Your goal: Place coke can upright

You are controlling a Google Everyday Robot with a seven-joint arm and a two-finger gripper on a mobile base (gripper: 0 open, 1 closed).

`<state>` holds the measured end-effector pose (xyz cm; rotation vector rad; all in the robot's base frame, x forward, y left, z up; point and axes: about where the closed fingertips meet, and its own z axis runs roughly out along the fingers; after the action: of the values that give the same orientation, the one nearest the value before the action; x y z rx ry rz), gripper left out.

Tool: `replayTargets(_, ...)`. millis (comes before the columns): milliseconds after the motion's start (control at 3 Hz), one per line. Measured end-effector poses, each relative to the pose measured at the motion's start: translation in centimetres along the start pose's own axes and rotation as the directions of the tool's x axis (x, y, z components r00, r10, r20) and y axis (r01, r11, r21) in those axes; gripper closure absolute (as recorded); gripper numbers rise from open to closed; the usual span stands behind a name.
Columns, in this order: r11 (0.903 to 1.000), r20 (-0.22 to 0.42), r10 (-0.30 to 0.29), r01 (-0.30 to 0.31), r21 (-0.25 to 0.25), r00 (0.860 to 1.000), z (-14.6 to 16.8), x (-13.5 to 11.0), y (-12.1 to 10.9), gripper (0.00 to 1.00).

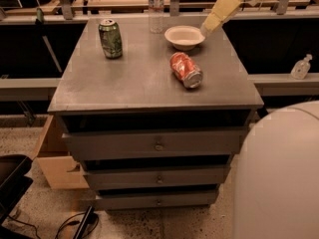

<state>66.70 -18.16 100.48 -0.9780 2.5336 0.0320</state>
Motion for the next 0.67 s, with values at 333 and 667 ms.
replayTargets(333, 0.9924, -0.085, 0.121, -0.123, -0.013, 0.989, 2.6, 0.1, 0.3, 0.00)
replayTargets(667, 0.9718, -0.135, 0.236, -0.234, 0.032, 0.962, 4.5, -0.9, 0.1, 0.00)
